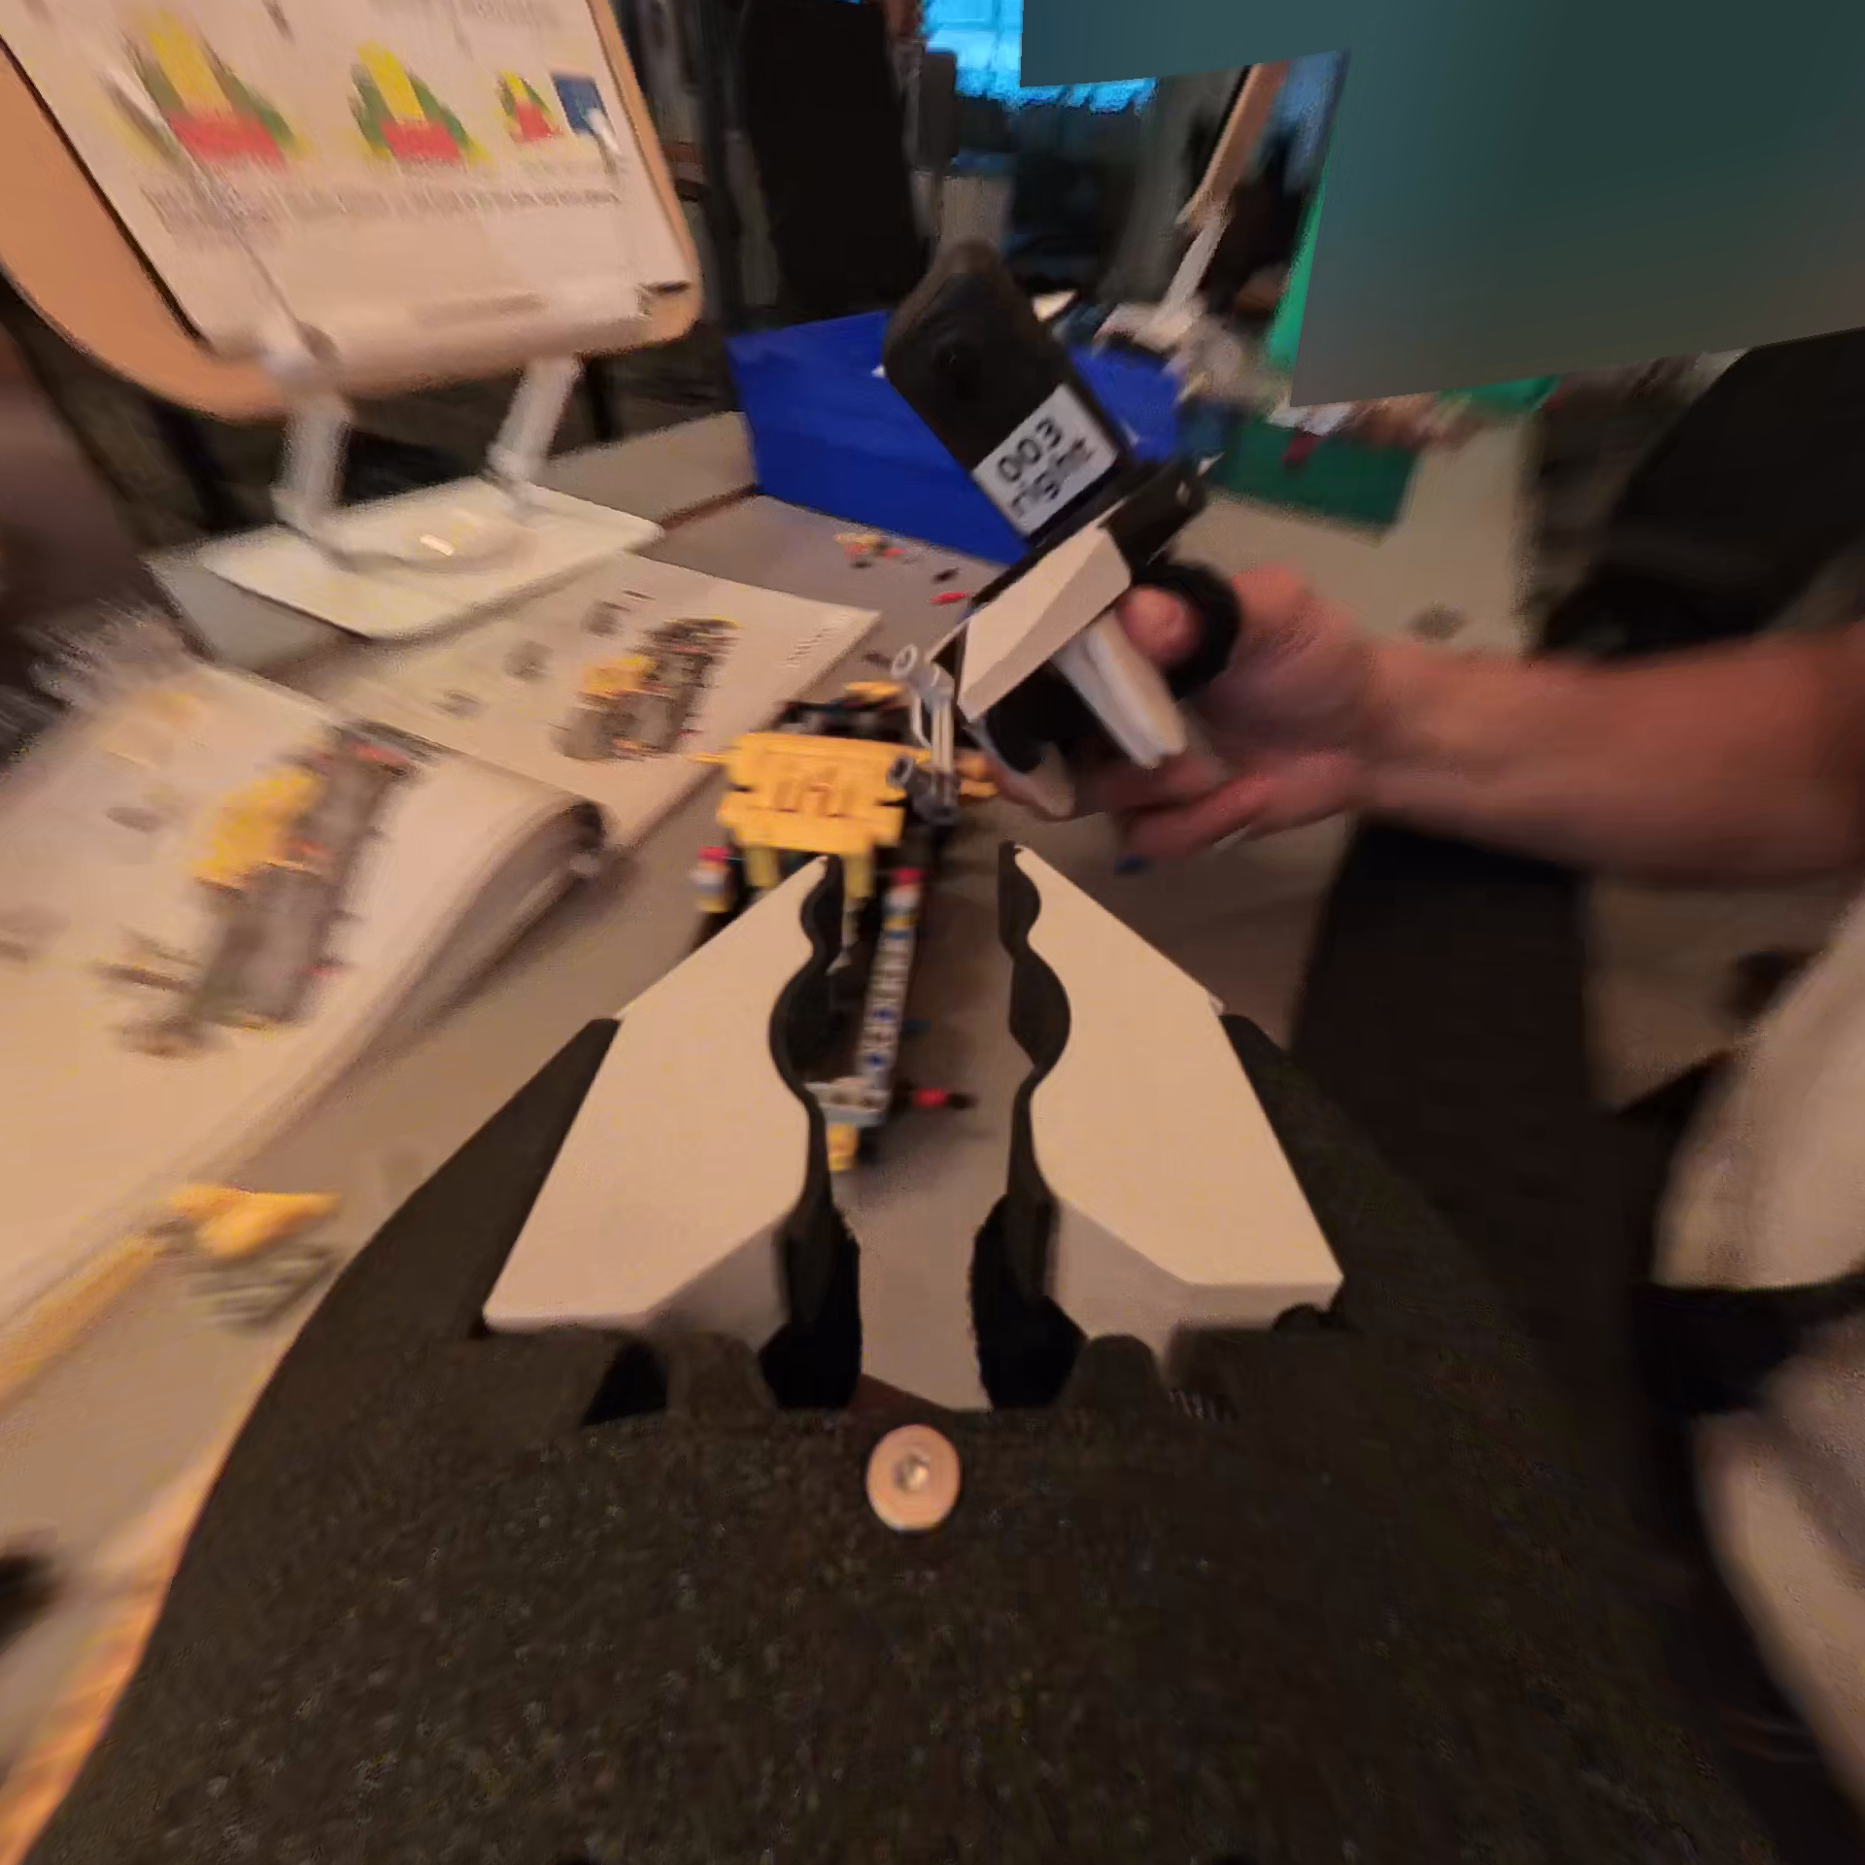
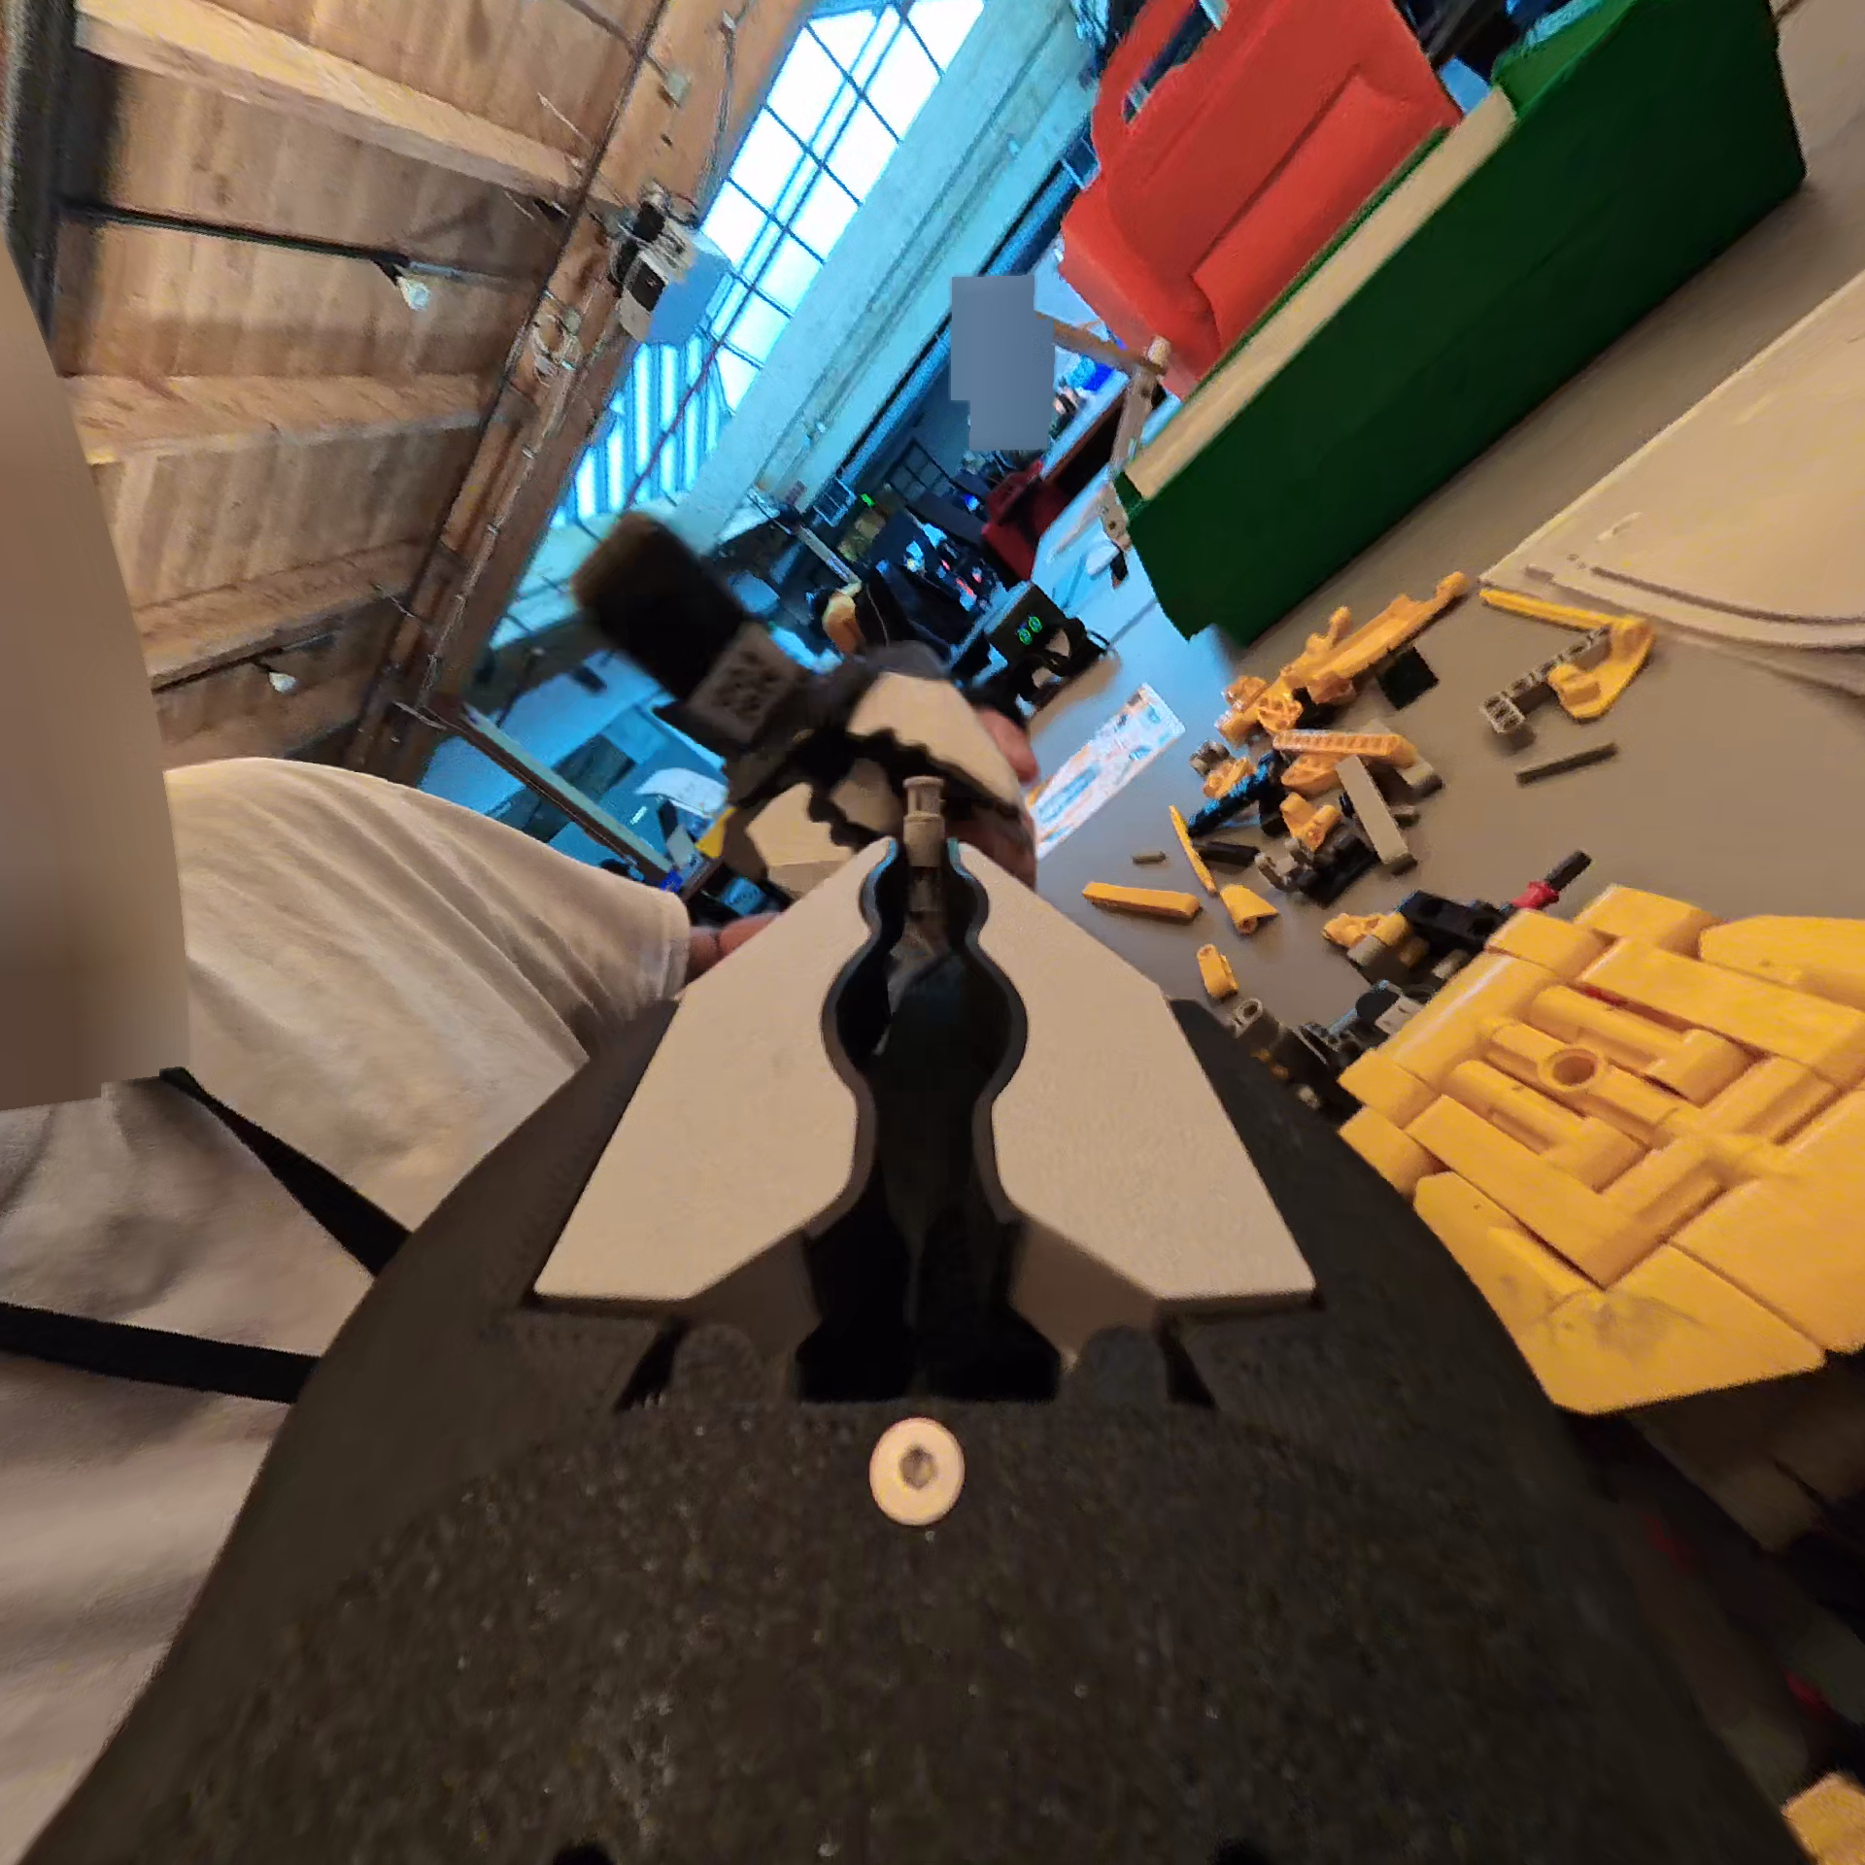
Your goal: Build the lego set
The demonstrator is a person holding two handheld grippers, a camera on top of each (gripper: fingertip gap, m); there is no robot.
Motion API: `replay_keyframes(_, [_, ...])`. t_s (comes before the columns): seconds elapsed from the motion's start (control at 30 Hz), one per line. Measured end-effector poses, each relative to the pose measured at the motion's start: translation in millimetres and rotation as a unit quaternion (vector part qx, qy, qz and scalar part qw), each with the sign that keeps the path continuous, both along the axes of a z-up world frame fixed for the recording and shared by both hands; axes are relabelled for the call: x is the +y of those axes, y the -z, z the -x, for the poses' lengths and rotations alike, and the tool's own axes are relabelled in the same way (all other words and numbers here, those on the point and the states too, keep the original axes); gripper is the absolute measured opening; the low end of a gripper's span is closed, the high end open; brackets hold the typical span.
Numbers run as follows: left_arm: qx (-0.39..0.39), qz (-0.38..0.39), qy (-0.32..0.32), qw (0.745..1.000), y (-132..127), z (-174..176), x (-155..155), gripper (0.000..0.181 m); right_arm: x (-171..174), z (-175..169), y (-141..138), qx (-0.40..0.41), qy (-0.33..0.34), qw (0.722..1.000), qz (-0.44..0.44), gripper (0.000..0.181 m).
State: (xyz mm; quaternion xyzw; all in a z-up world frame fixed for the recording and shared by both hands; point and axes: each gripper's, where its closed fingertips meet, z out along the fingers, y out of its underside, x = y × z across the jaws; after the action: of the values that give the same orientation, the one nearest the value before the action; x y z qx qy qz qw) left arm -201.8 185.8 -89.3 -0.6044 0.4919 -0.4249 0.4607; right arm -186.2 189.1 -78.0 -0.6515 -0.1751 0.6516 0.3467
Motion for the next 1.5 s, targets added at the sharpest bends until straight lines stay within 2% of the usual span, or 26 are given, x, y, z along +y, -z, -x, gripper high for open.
replay_keyframes(0.07, [-0.060, 0.129, 0.043, 0.989, -5, -2, -6, 0.030, 0, -2, -5, 0.001, 0.006, 1.000, -0.016, 0.006])
replay_keyframes(0.1, [-0.084, 0.170, 0.054, 0.980, -7, -3, -6, 0.030, 0, -1, -5, -0.001, 0.006, 1.000, -0.023, 0.005])
replay_keyframes(0.23, [-0.146, 0.233, 0.064, 0.959, -14, -3, 0, 0.019, -2, 2, -2, -0.006, 0.001, 1.000, -0.023, 0.006])
replay_keyframes(0.4, [-0.153, 0.227, 0.073, 0.959, -16, -4, -4, 0.006, -3, 4, -3, -0.001, -0.005, 1.000, -0.023, 0.005])
replay_keyframes(0.83, [-0.166, 0.236, 0.092, 0.953, -17, -2, -10, 0.004, -8, 7, -4, 0.007, -0.020, 1.000, -0.023, 0.005])
replay_keyframes(1.13, [-0.160, 0.228, 0.098, 0.955, -15, -4, -13, 0.004, -12, 7, -2, -0.010, -0.034, 0.999, -0.028, 0.005])
replay_keyframes(1.23, [-0.151, 0.229, 0.097, 0.957, -11, -7, -15, 0.006, -17, 15, 7, -0.031, -0.051, 0.998, -0.020, 0.005])
replay_keyframes(1.5, [-0.171, 0.243, 0.096, 0.950, -18, -8, -7, 0.005, -9, 15, 1, -0.022, -0.022, 0.999, -0.039, 0.005])
